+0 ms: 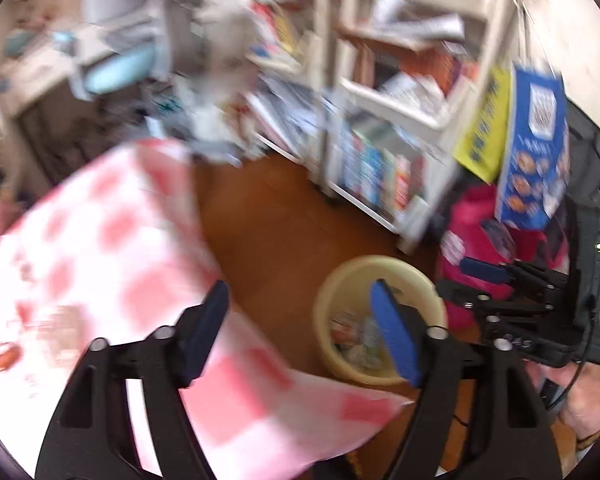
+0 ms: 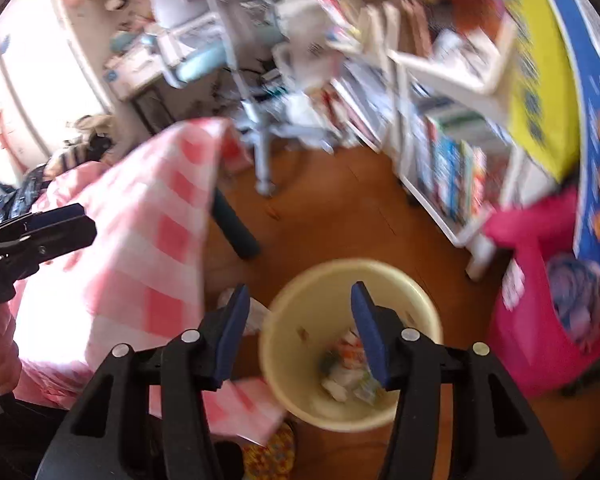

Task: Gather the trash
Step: 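Carry the tissue and green wrapper over the yellow bin and open both tools, then move both open tools back above the remaining trash on the table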

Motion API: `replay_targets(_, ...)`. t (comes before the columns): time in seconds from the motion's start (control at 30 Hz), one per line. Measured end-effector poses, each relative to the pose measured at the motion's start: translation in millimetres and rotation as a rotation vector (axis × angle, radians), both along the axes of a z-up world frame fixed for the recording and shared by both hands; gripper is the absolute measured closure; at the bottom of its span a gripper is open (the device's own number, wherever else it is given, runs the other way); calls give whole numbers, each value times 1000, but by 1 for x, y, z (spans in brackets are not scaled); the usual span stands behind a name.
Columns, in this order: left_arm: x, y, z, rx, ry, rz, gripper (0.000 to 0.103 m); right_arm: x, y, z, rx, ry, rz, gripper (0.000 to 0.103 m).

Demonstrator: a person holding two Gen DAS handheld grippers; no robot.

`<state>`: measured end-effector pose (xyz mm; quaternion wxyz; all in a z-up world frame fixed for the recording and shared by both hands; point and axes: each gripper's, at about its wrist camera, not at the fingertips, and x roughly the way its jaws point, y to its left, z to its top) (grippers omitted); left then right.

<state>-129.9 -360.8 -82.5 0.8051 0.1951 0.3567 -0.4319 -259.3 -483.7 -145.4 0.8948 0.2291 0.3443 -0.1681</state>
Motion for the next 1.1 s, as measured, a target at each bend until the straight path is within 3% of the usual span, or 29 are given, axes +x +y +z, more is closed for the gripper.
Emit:
replay_targets(0.2, 49, 108, 53, -67, -200, 263, 8, 62, 69, 62, -97, -144, 182, 38)
replay_targets(0.27, 69, 145, 62, -75, -246, 368, 8, 85, 96, 82, -122, -183, 247, 36)
replay_targets(0.4, 114, 212, 68, -116, -205, 564, 7, 124, 150, 115, -119, -251, 356, 29)
replay_targets(0.57, 150, 276, 68, -124, -164, 732, 8, 151, 198, 115, -77, -256, 434, 28)
replay_targets(0.77, 165, 329, 65, -144, -150, 797, 7, 167, 232, 92, -108, -173, 463, 28)
replay_targets(1.1, 167, 346, 63, -121, -142, 796, 7, 178, 251, 93, -224, -160, 459, 28)
